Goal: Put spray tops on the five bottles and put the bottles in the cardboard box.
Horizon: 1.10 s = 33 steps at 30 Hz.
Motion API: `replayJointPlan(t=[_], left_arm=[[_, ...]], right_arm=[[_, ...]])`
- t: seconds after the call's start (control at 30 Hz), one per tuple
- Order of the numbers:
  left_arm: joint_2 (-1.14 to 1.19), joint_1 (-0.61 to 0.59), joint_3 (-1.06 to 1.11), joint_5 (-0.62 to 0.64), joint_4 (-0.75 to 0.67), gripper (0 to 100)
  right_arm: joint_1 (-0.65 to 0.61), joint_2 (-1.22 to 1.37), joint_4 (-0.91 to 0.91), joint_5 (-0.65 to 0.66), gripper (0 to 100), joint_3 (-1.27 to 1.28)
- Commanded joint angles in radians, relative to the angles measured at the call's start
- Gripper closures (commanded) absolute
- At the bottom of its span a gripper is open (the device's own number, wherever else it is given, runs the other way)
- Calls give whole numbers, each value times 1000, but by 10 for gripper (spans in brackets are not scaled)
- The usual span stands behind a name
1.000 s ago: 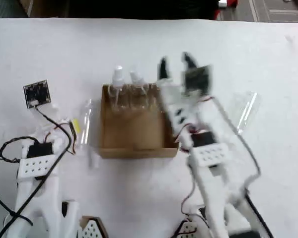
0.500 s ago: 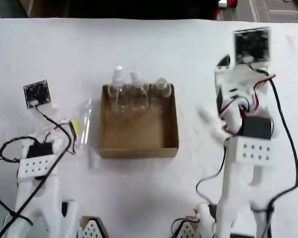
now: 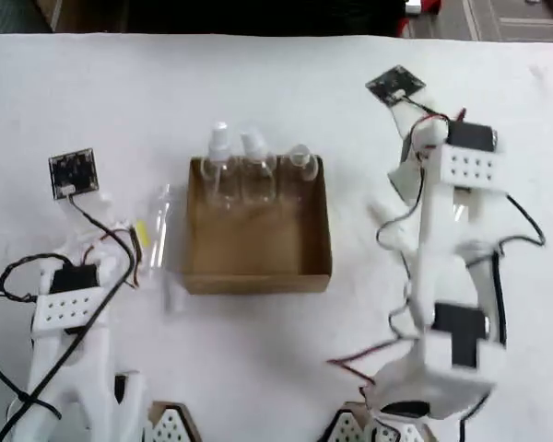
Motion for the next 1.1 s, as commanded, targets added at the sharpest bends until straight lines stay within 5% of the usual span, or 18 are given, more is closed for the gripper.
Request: replayJointPlan(t=[0.0,0.2,0.5,1.07], left_arm=[[-31,4,-9,-9,2,838],[-33,4,-9,-9,2,838],[-33,4,-11,-9,2,838],[-33,5,-11,-9,2,838]], right_arm=[[4,193,88,77,819,-206],[-5,412,185,180,819,-381],[-39,518,275,138,819,-535],[-67,671,180,97,872,-545]])
